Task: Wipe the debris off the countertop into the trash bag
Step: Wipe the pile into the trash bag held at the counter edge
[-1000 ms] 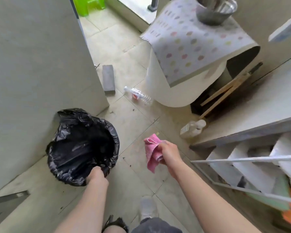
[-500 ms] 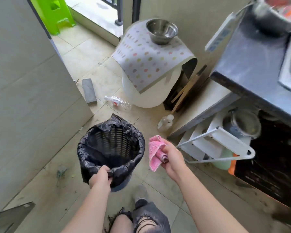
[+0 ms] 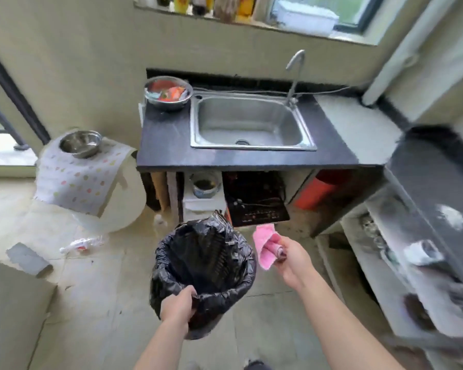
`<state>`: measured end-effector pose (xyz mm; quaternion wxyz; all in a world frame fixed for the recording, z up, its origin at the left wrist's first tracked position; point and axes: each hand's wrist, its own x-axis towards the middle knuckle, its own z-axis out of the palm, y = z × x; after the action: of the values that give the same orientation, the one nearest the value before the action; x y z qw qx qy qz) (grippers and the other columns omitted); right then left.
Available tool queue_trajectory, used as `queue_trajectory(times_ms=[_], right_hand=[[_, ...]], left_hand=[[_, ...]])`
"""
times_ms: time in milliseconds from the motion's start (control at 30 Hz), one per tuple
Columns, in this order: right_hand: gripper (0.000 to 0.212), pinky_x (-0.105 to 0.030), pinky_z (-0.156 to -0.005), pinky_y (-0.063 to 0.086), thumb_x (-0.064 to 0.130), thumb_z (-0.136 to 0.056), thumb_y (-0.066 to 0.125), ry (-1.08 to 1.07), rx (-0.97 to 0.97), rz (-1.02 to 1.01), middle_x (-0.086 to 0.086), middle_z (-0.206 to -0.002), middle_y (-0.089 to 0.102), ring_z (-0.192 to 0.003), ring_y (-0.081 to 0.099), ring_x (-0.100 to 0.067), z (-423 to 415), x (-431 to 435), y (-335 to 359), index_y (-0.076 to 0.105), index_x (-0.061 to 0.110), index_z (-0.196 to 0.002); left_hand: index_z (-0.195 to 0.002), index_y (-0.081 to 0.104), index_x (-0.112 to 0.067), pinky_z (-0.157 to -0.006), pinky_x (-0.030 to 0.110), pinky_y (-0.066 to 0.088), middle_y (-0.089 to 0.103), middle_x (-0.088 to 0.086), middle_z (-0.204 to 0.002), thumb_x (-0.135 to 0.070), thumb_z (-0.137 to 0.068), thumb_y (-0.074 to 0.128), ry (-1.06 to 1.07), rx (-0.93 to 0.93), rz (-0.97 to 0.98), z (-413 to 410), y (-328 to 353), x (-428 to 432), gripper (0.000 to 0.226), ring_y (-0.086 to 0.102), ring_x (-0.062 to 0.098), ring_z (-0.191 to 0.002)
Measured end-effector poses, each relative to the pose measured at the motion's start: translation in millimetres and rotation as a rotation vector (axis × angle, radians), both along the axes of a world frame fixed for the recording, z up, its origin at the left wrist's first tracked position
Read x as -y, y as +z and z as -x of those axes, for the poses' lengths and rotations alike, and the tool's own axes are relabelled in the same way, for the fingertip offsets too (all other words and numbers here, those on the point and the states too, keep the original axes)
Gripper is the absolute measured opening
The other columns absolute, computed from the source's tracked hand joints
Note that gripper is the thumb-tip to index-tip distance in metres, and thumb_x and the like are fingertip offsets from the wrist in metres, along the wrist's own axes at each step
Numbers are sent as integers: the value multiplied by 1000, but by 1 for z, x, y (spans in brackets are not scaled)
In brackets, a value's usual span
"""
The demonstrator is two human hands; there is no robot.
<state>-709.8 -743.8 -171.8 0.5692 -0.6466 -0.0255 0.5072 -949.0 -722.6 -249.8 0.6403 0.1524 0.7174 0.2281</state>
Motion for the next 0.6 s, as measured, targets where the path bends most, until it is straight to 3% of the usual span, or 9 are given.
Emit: queue_trajectory(times_ms=[67, 167, 300, 400, 467, 600], right_hand=[[9, -29, -61, 40, 19, -76, 57, -100, -52, -79, -11, -73, 51, -64, 50, -20, -33, 31, 17, 60, 12, -80], [17, -29, -63, 45, 22, -87, 62, -177, -46, -115, -8, -83, 68, -75, 61, -19, -78, 73, 37, 68, 9, -97], [53, -29, -67, 45, 16, -55, 86, -292, 64, -37, -12, -88, 64, -78, 60, -21, -135, 118, 53, 65, 0, -101], [20, -30, -64, 45, -10, -71, 70, -395, 136, 49, -13, -82, 62, -72, 58, -23, -192, 149, 46, 61, -2, -88], [23, -29, -58, 46, -15, -77, 62, -439, 159, 95, -13, -81, 64, -67, 59, -22, -239, 166, 39, 60, -6, -98], [26, -18, -42, 46, -11, -82, 61, -487, 203, 100, -10, -78, 63, -56, 59, -14, -345, 184, 28, 56, 2, -105]], left_hand=[[-76, 54, 2, -86, 52, 54, 59, 15, -73, -13, -58, 68, -114, 15, -17, -37, 11, 5, 27, 61, 29, -69], [-77, 57, 3, -83, 48, 56, 61, 15, -71, -20, -51, 67, -293, -1, -60, -95, 24, 14, 36, 63, 28, -68], [-81, 60, 4, -71, 36, 52, 63, 13, -70, -16, -69, 67, -525, -1, -140, -174, 38, 22, 25, 66, 29, -68], [-79, 62, 2, -76, 41, 54, 64, 13, -65, -23, -59, 69, -623, 2, -177, -239, 36, 25, 33, 69, 33, -72], [-76, 62, 2, -80, 45, 56, 65, 14, -68, -26, -53, 68, -688, 0, -192, -287, 34, 29, 37, 69, 34, -75], [-75, 62, 1, -72, 36, 54, 61, 11, -68, -25, -52, 65, -760, 3, -236, -384, 41, 32, 35, 64, 26, -67]])
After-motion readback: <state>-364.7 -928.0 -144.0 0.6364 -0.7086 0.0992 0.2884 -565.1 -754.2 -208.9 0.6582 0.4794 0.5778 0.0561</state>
